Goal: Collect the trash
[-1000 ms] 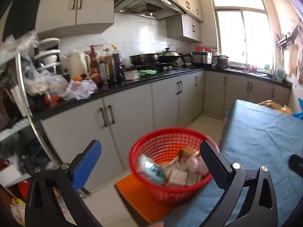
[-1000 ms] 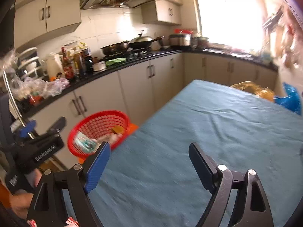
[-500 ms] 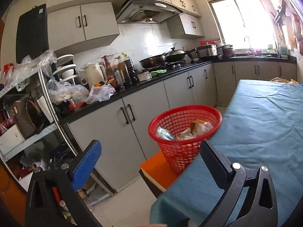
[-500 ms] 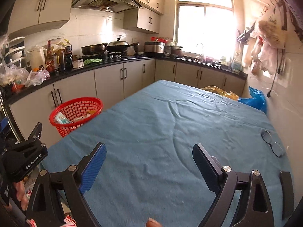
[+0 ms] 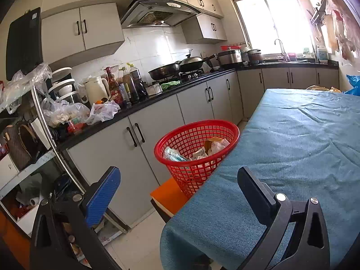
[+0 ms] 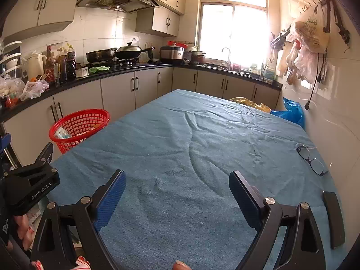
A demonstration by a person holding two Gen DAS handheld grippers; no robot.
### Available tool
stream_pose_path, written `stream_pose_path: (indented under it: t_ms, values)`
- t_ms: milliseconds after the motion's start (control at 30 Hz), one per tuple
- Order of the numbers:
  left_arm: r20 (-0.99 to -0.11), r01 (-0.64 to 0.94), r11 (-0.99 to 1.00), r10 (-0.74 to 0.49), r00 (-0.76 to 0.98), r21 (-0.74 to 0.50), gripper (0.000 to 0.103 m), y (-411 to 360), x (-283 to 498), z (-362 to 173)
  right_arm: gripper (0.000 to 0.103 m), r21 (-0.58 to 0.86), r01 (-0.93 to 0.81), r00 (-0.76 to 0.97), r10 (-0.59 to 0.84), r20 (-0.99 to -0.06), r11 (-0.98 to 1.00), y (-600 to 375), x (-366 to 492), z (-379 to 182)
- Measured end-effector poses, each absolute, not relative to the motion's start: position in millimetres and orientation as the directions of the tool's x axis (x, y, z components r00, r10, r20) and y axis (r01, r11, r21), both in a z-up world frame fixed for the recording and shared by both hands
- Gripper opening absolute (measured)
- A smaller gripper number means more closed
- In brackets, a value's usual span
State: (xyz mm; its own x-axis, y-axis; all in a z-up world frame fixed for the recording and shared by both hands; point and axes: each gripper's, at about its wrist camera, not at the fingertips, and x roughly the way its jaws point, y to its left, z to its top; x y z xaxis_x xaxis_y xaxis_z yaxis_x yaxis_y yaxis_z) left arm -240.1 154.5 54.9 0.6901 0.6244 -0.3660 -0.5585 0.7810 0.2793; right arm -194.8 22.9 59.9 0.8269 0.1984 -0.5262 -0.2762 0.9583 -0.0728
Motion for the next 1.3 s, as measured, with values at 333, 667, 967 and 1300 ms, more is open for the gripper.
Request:
stream_pose_path:
  t_ms: [333,667,967,1300]
  values:
    - [-0.376,-0.565,0.783,0.621,0.688,0.259,0.103,163,-240,53,0.095,-0.110,-0.294,0.822,0.192,-0.537,0.950,34,-196,56]
    - [-0.385,-0.567,0.783,0.620,0.683,0.255,0.103,169,-238,50,0.095,-0.134,-0.303,0.818,0.185,-0.544,0.943,42,-197,52]
    - [-0.385,-0.571,0.782,0.621,0.683,0.249,0.103,172,-239,49,0.095,-0.134,-0.301,0.816,0.182,-0.548,0.944,41,-197,50]
    - [-0.386,-0.571,0.782,0.621,0.682,0.248,0.103,172,-240,49,0.095,-0.141,-0.302,0.812,0.177,-0.556,0.943,43,-199,49]
